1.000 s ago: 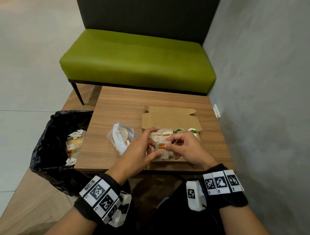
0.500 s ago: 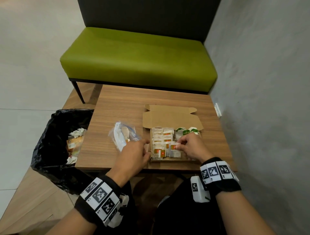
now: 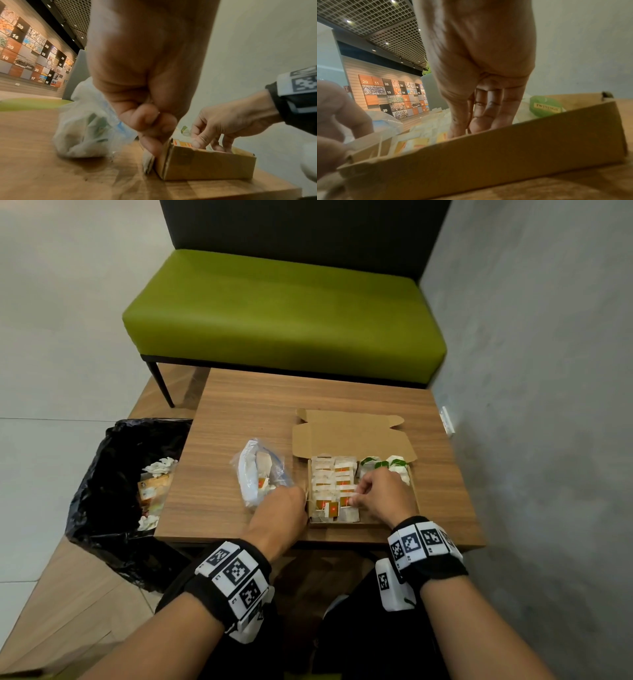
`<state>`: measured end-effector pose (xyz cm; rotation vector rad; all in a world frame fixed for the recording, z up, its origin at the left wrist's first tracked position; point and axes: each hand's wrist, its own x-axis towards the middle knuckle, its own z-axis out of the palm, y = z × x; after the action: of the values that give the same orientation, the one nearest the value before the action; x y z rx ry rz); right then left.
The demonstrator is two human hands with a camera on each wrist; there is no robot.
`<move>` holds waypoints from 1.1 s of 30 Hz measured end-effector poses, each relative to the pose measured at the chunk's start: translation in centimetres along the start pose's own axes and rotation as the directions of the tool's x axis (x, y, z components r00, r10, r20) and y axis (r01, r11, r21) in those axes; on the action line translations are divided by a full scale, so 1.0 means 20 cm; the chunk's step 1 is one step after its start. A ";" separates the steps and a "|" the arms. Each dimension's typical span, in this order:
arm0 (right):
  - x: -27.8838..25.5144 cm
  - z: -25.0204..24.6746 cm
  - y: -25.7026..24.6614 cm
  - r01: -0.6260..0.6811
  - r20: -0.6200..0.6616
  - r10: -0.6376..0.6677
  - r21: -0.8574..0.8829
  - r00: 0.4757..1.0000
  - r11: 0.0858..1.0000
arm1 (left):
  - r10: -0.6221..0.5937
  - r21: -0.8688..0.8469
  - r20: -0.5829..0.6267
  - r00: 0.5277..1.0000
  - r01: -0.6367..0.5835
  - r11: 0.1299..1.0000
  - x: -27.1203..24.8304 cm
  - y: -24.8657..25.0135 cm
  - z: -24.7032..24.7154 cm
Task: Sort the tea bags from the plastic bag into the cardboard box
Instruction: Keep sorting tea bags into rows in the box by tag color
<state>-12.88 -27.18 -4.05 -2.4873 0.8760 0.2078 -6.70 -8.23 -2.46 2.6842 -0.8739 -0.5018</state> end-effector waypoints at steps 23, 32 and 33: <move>-0.20 -0.08 -0.29 0.276 0.006 -0.289 0.284 0.957 0.918 | 0.009 -0.309 -0.246 0.969 -0.087 0.947 -0.07 -0.07 -0.24; -0.32 -0.13 -0.31 0.284 0.014 -0.364 0.598 0.931 0.749 | -0.055 -0.737 -0.351 0.935 -0.239 0.633 -0.16 0.00 -0.37; -0.35 -0.13 -0.30 0.262 0.035 -0.363 0.629 0.931 0.732 | -0.082 -0.786 -0.335 0.939 -0.230 0.574 -0.17 -0.01 -0.37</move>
<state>-14.58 -20.58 2.74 -1.9165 0.3522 -0.0097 -6.23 -4.95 5.04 1.7624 -0.4619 -0.2926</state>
